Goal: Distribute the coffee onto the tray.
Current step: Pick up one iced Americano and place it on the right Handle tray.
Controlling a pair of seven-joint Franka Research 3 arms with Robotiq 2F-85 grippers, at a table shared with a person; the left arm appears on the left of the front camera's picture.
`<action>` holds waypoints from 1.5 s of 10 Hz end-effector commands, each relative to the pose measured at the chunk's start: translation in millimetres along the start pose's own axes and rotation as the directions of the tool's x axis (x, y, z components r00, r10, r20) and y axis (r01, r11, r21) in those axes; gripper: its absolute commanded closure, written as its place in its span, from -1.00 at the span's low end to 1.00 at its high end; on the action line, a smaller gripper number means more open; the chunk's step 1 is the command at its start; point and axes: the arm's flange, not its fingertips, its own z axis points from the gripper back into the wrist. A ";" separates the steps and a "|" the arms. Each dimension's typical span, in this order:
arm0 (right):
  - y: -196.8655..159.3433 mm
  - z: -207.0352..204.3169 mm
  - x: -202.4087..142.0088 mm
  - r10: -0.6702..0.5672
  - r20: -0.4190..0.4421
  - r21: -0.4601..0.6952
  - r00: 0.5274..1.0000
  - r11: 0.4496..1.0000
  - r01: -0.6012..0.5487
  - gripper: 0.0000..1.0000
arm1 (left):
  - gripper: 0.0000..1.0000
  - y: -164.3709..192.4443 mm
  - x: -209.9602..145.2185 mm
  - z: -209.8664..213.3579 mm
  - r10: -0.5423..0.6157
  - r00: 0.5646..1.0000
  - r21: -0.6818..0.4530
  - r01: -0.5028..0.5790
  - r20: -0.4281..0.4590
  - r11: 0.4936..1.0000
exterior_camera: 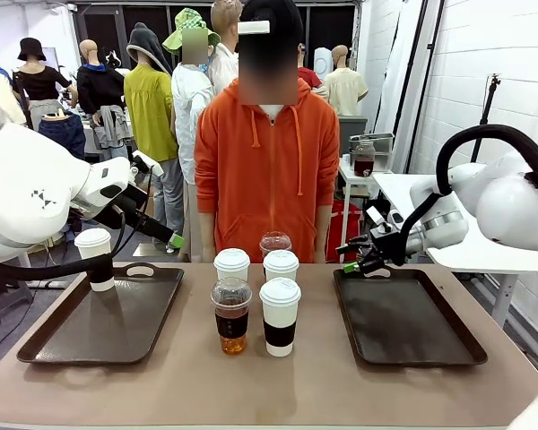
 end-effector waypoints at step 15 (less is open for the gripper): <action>-35.8 -59.4 -28.4 -0.088 0.208 0.019 0.974 0.996 0.086 -1.00 | -1.00 1.2 -0.7 0.4 0.003 1.000 -0.006 -0.003 0.001 1.000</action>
